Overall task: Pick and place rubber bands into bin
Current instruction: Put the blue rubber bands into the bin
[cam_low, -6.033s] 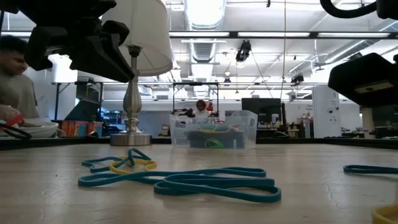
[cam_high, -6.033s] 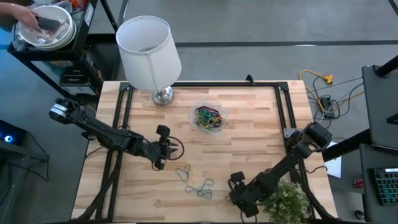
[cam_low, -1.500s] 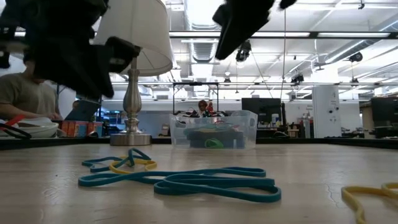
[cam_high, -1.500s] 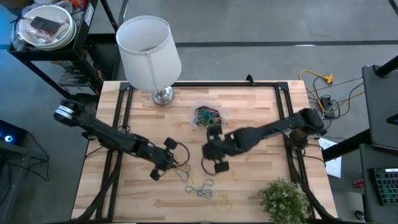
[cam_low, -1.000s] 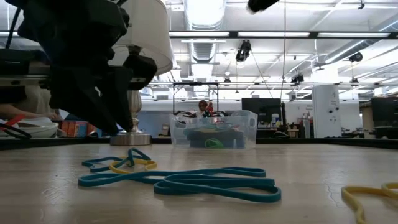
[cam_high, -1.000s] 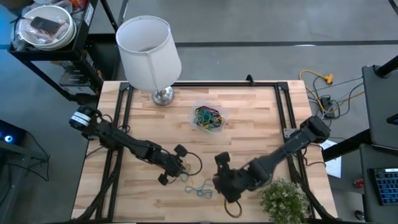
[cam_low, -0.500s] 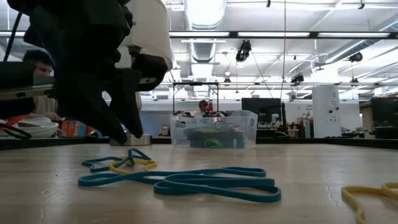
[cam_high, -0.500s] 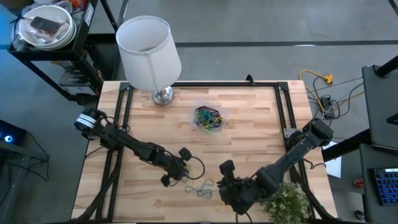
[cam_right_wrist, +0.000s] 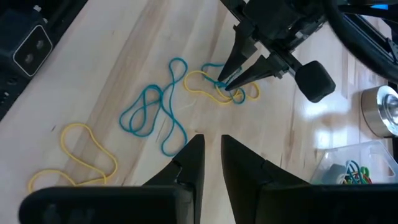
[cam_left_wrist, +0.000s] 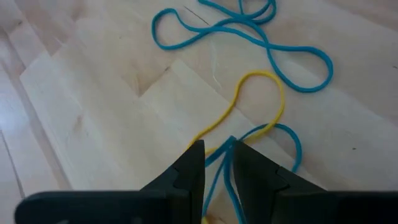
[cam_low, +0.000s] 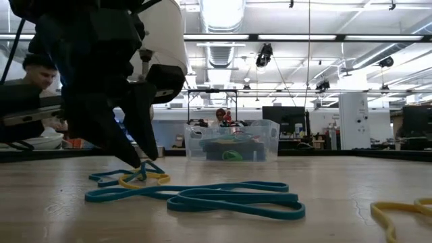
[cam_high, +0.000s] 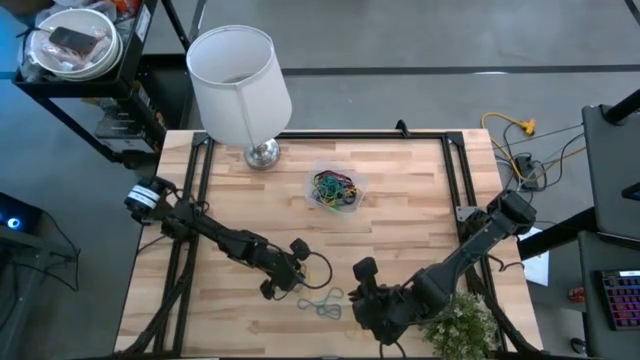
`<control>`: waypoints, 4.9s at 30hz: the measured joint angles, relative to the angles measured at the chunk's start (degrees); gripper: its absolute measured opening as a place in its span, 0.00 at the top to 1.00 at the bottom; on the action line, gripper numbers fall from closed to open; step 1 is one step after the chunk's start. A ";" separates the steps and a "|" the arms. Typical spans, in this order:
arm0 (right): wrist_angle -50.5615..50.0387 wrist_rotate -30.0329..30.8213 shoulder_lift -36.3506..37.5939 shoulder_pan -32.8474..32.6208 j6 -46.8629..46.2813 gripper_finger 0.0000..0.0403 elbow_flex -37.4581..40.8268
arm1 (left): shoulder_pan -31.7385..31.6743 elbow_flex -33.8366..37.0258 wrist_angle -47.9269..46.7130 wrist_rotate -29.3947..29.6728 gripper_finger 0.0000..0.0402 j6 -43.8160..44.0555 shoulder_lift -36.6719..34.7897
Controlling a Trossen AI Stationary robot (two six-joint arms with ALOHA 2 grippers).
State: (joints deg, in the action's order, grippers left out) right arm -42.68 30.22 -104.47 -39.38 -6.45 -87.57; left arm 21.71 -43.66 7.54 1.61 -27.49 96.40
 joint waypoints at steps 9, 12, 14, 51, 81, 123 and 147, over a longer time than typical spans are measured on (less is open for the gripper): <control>0.10 -0.02 0.00 0.00 0.04 0.88 0.00 | -0.51 -0.02 1.08 0.19 0.84 -0.39 0.76; 0.13 -0.02 0.01 0.00 0.04 0.88 0.00 | -0.63 -0.02 1.04 0.20 0.84 -0.38 0.83; 0.16 -0.02 0.02 0.00 0.05 0.88 0.00 | -0.66 -0.02 1.05 0.19 0.84 -0.37 0.83; 0.24 -0.04 0.04 0.02 0.04 0.88 -0.02 | -1.49 0.02 0.97 -1.27 1.00 0.05 0.83; 0.21 -0.07 0.04 0.01 0.04 0.88 -0.04 | 0.42 -1.31 4.14 21.09 1.00 -6.48 -16.92; 0.17 -0.07 0.04 0.07 1.11 0.88 -0.04 | -34.27 -5.75 17.52 4.63 1.00 -10.31 -5.54; 0.13 -0.07 0.04 0.04 1.09 0.88 -0.04 | -35.78 -12.79 6.37 8.23 0.76 -2.84 -0.18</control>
State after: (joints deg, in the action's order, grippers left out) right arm -42.54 30.15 -104.42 -39.33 -5.37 -87.61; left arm -14.06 -56.45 13.92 9.84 -30.33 96.22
